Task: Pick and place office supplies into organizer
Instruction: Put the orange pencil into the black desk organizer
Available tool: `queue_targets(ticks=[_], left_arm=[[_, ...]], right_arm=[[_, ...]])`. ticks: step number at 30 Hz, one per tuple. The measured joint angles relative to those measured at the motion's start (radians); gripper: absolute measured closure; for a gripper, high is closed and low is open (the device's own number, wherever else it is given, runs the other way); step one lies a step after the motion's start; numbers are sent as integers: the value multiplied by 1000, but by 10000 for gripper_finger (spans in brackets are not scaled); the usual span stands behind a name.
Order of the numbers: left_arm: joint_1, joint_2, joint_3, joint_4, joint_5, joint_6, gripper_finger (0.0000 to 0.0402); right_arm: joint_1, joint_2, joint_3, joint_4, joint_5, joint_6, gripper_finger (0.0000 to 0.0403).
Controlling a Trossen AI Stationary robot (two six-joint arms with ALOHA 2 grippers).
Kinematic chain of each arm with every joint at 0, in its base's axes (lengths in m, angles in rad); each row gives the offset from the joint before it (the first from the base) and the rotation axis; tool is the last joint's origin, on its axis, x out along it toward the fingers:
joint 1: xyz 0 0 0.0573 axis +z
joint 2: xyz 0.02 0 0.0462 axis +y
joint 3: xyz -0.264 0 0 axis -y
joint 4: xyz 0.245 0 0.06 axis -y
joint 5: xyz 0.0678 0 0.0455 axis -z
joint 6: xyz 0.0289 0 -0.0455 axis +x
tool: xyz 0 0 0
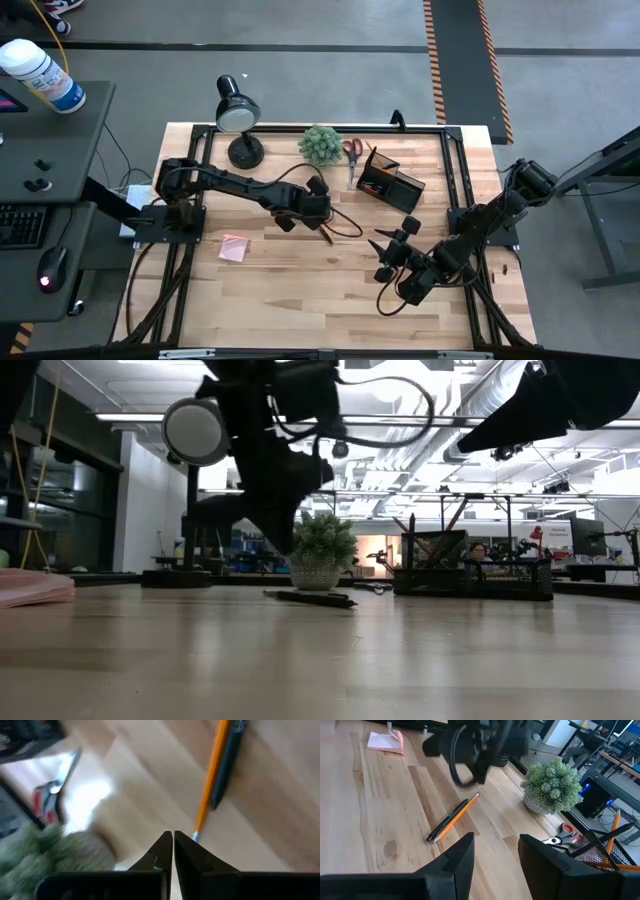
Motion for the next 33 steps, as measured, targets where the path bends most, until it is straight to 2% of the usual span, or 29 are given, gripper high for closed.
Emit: queue_targets(ticks=[6,10,27,33], left_arm=[[0,77,78,-140,-5,8,394],[0,91,96,-169,-12,9,394],[75,92,86,-181,27,21,394],[70,92,86,-177,39,38,394]], right_arm=[[0,0,0,0,-4,0,258],[0,0,0,0,-9,0,258],[0,0,0,0,-12,0,258],[0,0,0,0,-12,0,258]])
